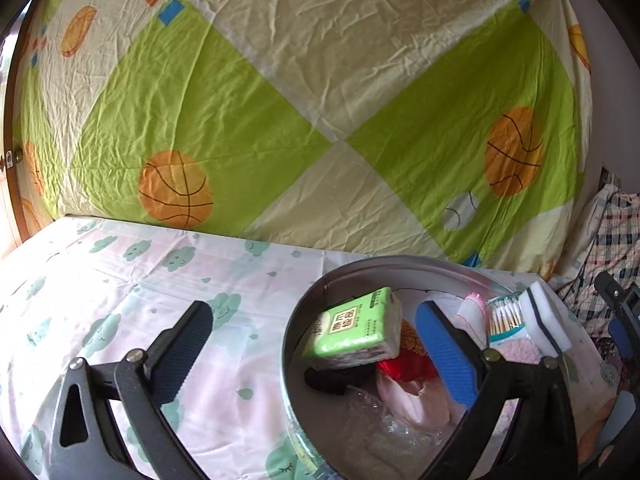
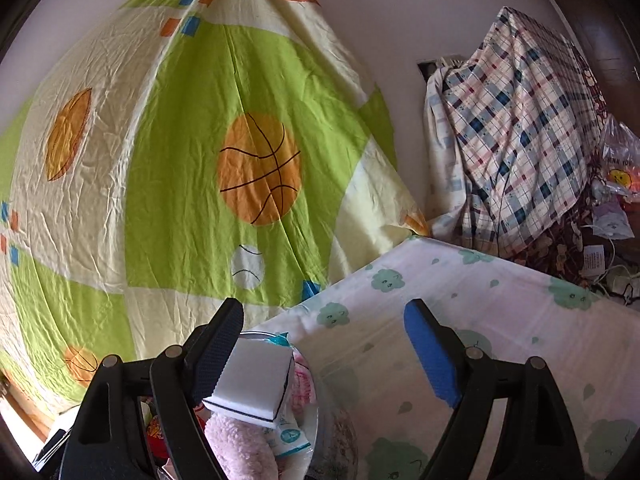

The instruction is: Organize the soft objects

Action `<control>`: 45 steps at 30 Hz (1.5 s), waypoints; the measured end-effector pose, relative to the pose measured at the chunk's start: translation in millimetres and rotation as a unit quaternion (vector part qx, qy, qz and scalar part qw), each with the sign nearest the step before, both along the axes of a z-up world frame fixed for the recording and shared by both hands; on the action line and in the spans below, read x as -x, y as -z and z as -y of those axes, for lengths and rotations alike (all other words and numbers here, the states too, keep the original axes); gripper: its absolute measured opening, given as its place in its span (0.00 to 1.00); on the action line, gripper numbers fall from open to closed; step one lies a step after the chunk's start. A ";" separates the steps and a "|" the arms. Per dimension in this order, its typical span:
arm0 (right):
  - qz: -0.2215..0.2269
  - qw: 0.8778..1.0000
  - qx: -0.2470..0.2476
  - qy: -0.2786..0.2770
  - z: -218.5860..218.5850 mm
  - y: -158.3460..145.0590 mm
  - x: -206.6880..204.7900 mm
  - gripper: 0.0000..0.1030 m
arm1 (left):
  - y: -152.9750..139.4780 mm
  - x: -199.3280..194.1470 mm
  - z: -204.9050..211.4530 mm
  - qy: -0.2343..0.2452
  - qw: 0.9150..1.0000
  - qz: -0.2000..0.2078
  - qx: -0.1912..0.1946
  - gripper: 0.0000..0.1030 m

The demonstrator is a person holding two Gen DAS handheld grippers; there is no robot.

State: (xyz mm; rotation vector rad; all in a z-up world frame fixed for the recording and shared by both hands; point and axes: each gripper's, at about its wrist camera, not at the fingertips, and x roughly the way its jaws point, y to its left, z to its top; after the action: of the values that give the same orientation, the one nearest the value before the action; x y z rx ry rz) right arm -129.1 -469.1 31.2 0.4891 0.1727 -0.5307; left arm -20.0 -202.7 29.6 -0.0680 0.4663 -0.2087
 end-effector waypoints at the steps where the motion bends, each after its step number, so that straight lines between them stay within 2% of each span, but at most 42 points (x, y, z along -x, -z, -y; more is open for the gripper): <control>1: -0.004 1.000 0.002 0.000 -1.2 1.2 -0.5 0.82 | 1.1 2.0 -3.3 -0.007 1.000 0.006 0.000 1.00; 6: -0.014 0.998 0.049 0.027 -20.2 0.6 7.5 0.82 | 3.8 14.1 -8.6 -0.013 0.999 0.034 -0.013 1.00; 12: 0.013 0.995 0.039 0.093 -29.9 0.2 37.7 0.82 | 3.4 32.3 -5.6 -0.005 0.996 0.074 -0.043 1.00; 15: 0.017 0.992 0.050 0.111 -38.0 -0.1 45.0 0.82 | 5.7 37.5 -4.2 0.007 0.996 0.075 -0.045 1.00; 24: 0.004 0.991 0.108 0.083 -76.6 0.8 49.0 0.84 | 8.6 53.5 -0.2 0.018 0.994 0.090 -0.053 1.00; 33: 0.005 0.980 0.181 0.076 -108.9 -1.7 54.6 0.87 | 9.6 63.2 -3.0 0.022 0.992 0.105 -0.062 1.00; 36: 0.021 0.975 0.204 0.081 -119.1 -4.1 62.5 0.88 | 11.0 65.8 -4.1 0.025 0.992 0.105 -0.063 1.00; 39: 0.046 0.970 0.217 0.095 -125.2 -6.0 73.7 0.93 | 11.4 69.3 -6.2 0.031 0.992 0.105 -0.059 1.00; 45: 0.061 0.961 0.251 0.100 -139.4 -9.3 81.6 0.93 | 12.0 71.0 -14.6 0.031 0.994 0.098 -0.042 1.00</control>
State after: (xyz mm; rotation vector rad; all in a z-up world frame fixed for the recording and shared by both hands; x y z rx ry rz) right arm -210.6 -329.6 40.5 0.0405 -0.1332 -0.7124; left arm -91.0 -188.1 17.6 0.0491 0.2813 -0.2548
